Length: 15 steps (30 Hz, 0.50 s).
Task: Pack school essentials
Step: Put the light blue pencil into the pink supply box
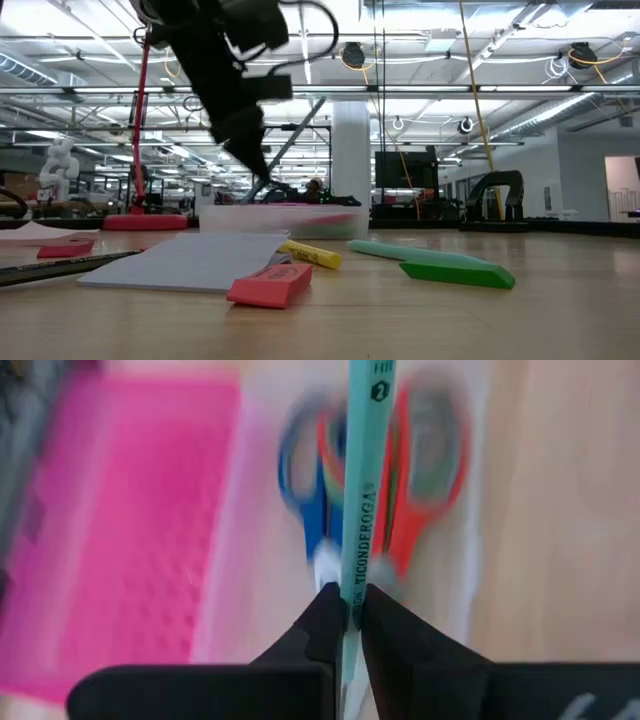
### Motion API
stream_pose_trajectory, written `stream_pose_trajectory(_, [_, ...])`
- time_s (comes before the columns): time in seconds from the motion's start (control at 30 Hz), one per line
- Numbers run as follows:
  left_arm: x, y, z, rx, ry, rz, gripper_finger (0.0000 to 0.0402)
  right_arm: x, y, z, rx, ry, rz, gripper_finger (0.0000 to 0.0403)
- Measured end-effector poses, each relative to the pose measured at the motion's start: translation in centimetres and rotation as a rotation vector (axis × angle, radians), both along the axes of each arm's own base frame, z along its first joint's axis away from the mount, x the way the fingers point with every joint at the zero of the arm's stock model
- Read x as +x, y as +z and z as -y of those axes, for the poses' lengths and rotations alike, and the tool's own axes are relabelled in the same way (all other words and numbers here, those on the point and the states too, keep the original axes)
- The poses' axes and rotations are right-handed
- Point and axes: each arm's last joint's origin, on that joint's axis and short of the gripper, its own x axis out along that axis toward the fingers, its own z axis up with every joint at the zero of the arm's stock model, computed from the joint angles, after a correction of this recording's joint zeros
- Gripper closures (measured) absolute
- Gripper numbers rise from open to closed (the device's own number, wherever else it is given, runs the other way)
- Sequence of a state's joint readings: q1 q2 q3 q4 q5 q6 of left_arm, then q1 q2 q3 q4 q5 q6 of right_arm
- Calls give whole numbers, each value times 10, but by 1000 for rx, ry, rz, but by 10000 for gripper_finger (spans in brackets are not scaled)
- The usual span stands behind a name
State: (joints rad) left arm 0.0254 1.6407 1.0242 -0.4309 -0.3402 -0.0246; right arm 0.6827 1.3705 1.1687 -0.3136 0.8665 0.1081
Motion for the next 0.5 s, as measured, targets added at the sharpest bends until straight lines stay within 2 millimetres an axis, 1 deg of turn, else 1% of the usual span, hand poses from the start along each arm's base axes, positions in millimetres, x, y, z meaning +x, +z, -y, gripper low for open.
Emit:
stream_pose_trajectory(0.03, [1, -5, -2, -1, 5, -18, 373, 0, 0, 0, 0, 0, -1, 223])
stream_pose_trajectory(0.1, [5, -10, -5, -1, 16, -14, 374, -1, -1, 0, -10, 0, -13, 223])
stream_pose_trajectory(0.2, [6, -18, -9, -3, 31, -44, 378, -1, -1, 1, -11, 2, -16, 223])
stream_pose_trajectory(0.37, [4, -17, -16, 24, 90, -42, 368, -1, -1, 1, -12, 2, -16, 223])
stream_pose_trajectory(0.5, [1, -19, -17, 43, 115, -70, 364, -1, -1, 1, -11, 2, -16, 223])
